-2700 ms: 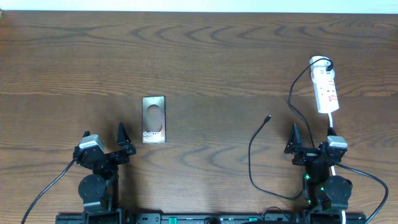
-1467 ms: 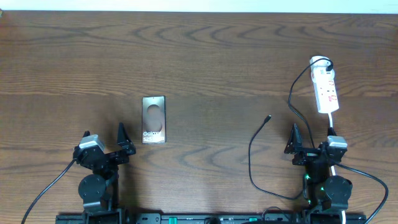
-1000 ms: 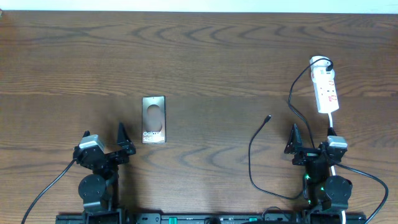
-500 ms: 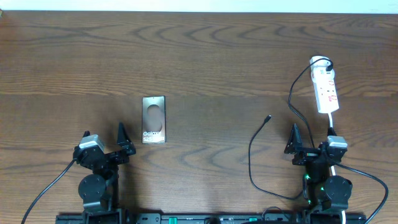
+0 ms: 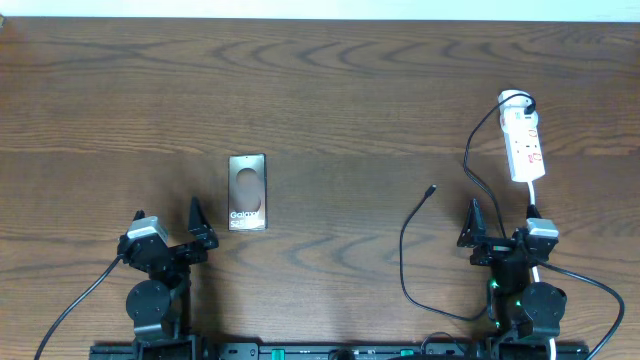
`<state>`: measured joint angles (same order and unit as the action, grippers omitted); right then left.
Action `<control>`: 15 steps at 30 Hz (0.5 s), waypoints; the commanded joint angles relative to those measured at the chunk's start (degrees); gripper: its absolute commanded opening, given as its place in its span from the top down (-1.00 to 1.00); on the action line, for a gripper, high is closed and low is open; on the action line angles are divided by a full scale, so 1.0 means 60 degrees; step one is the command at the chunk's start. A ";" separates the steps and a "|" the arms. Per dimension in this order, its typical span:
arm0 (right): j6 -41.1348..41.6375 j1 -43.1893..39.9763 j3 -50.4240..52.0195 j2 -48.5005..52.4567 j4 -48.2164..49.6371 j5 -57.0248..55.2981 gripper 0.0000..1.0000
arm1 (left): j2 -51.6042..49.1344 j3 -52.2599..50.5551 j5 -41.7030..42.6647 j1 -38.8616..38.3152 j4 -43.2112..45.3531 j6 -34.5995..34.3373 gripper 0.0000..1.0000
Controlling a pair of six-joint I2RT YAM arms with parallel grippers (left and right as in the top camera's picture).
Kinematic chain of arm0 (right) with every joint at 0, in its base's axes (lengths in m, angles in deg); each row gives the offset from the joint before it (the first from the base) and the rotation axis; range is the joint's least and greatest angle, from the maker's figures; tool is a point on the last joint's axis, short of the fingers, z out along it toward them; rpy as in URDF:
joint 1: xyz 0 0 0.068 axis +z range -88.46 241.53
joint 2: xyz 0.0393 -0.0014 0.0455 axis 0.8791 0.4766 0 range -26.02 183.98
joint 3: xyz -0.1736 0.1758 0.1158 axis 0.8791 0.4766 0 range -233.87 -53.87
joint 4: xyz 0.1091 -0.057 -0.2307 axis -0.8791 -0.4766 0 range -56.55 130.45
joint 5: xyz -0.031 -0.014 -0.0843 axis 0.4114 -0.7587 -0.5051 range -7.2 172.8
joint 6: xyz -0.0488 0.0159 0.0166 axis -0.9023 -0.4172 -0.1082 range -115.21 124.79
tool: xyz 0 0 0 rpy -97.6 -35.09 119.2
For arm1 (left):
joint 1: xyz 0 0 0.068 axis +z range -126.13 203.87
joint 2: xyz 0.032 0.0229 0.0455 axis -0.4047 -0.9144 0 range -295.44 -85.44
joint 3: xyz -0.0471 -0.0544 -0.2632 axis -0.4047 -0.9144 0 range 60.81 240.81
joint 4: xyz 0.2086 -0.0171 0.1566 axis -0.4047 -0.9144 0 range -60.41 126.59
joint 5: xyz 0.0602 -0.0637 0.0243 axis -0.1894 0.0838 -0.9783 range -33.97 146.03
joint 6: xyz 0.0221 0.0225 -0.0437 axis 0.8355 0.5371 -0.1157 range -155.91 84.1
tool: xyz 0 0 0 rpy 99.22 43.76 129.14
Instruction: Plug charger to phone and switch on socket
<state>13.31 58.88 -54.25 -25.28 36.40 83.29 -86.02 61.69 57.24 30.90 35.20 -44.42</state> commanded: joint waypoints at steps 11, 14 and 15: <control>-0.0073 0.0084 0.0011 0.0004 -0.0044 -0.0025 -0.98 | 0.0051 -0.0109 -0.0200 0.0047 -0.0441 0.0168 -0.96; -0.0073 0.0084 0.0011 0.0004 -0.0044 -0.0025 -0.98 | 0.0051 -0.0109 -0.0197 0.0047 -0.0441 0.0160 -0.96; -0.0073 0.0084 0.0011 0.0004 -0.0044 -0.0025 -0.99 | 0.0051 -0.0109 -0.0146 0.0047 -0.0448 0.0157 -0.96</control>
<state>13.31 58.90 -54.25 -25.28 36.40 83.29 -86.02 61.69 57.20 30.90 35.28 -44.44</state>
